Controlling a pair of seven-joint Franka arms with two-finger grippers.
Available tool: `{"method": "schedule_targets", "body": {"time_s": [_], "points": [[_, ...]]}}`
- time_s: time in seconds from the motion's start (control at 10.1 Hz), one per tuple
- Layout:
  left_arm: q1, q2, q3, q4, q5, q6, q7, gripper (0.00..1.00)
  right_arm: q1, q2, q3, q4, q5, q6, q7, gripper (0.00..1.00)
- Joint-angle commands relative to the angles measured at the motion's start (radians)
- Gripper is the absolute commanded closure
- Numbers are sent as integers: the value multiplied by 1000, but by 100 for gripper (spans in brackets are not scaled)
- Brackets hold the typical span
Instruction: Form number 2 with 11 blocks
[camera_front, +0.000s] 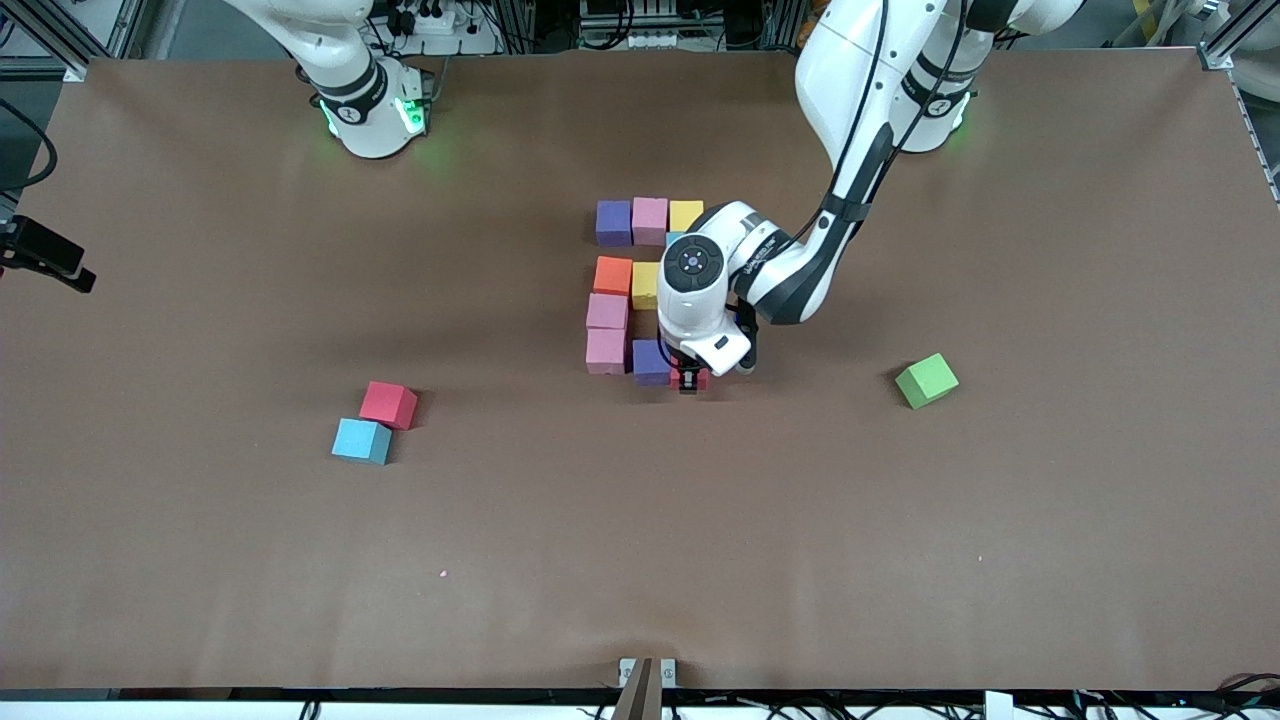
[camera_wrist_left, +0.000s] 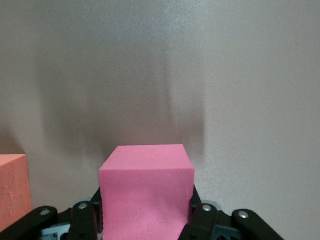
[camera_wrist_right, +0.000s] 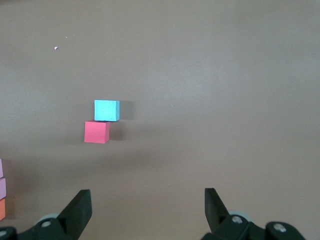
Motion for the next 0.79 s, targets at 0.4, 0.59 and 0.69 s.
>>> {"method": "schedule_targets", "body": {"time_s": [0.4,0.59,0.69], "points": [[-29,-6,0,-49,23,23,-59,35,-13,1,8,13,-8,-15,-9,0],[-29,-6,0,-49,23,23,-59,31,-13,2,8,13,-2,-13,-9,0],[-29,-6,0,-49,23,23,-59,31,-13,2,8,13,-2,-13,-9,0]]}}
